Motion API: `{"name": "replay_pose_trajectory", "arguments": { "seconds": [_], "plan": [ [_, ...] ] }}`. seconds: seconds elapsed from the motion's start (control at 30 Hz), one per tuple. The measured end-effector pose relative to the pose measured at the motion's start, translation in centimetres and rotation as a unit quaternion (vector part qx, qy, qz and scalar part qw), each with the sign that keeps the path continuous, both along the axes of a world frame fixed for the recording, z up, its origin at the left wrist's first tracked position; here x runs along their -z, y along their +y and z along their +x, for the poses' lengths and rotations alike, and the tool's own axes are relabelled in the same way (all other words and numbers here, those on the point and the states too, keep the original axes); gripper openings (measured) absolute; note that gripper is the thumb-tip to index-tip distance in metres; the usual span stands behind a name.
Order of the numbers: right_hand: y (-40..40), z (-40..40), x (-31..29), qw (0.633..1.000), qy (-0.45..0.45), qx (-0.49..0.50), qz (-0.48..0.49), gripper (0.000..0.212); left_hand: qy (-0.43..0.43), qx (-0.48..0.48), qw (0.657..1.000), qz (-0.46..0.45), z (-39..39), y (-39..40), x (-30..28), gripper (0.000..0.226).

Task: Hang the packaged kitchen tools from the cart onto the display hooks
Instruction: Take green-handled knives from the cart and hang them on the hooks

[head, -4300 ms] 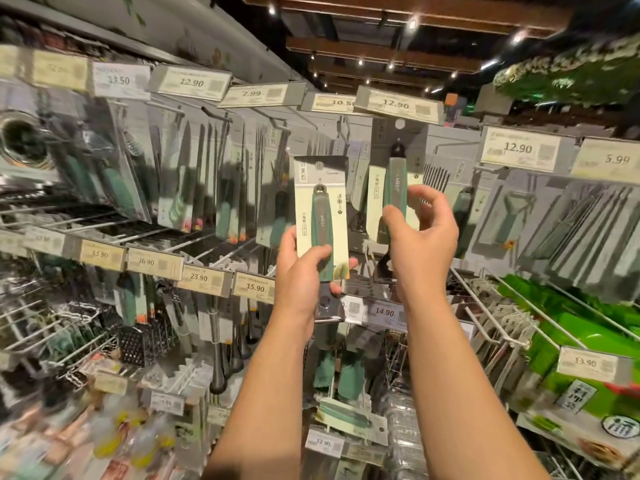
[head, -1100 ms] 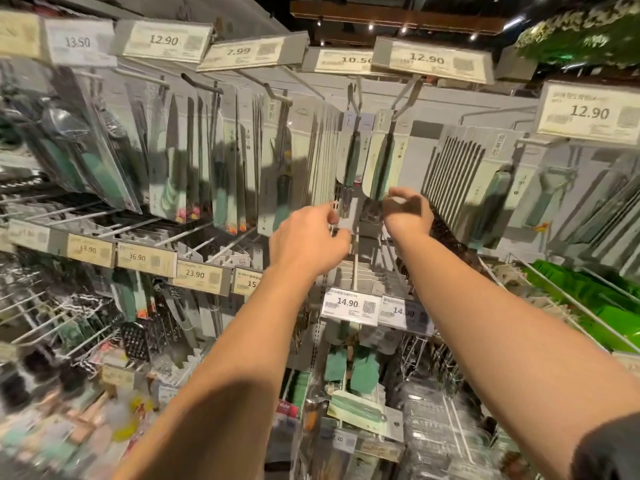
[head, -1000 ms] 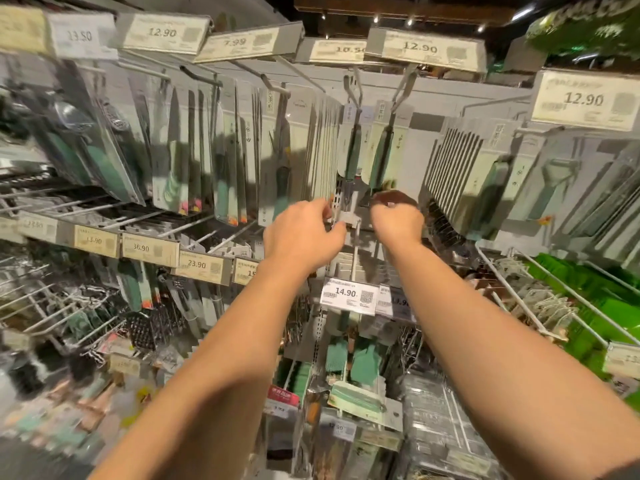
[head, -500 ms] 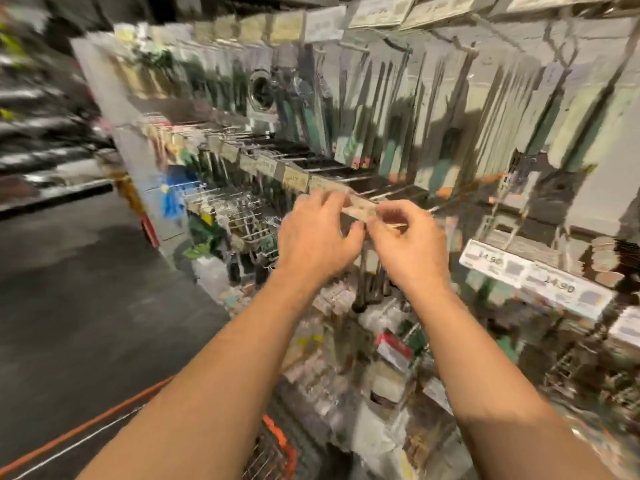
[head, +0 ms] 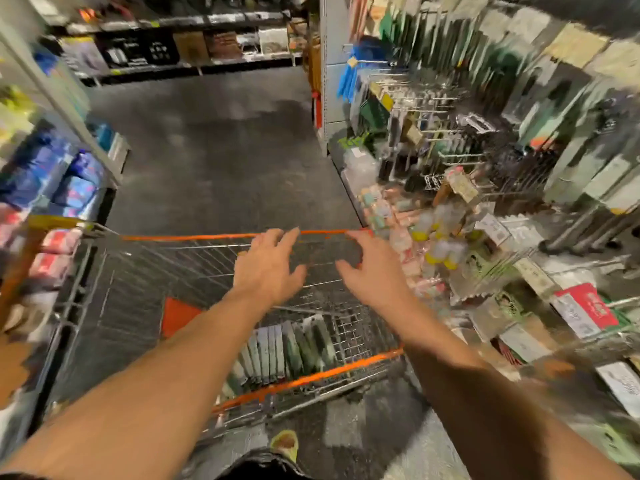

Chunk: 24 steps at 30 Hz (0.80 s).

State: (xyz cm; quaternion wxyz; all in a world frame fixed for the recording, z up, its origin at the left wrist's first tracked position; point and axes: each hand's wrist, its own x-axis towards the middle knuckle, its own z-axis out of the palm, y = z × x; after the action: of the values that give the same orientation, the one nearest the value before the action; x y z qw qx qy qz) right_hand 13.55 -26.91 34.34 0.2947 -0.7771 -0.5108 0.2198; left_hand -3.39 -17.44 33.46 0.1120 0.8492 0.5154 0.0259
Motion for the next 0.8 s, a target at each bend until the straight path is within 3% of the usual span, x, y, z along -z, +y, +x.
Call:
{"name": "replay_pose_trajectory", "arguments": {
  "seconds": [0.23,0.4,0.5,0.63,0.8],
  "plan": [
    [5.2,-7.4,7.6,0.982,-0.004,-0.083,-0.170,0.055,0.049,-0.079,0.987,-0.129,-10.8,1.8,8.2,0.076],
    [7.6,-11.8,14.1,0.968,0.016,-0.074,-0.238,0.046,0.057,-0.093,0.978,-0.180,-13.9,2.9,15.2,0.067],
    [7.9,-12.6,17.5,0.959,0.030,-0.077,-0.270,0.045,0.062,-0.075,0.971,-0.220,-13.9,2.8,18.7,0.069],
    [7.9,-12.5,23.8,0.935,0.030,-0.074,-0.346,0.058,0.053,-0.035,0.958,-0.280,-12.4,2.4,24.8,0.073],
    [7.1,-10.0,31.3,0.898,0.046,-0.038,-0.435,0.054,-0.036,-0.079,0.910,-0.406,-8.9,0.6,31.9,0.072]
  ]
}}
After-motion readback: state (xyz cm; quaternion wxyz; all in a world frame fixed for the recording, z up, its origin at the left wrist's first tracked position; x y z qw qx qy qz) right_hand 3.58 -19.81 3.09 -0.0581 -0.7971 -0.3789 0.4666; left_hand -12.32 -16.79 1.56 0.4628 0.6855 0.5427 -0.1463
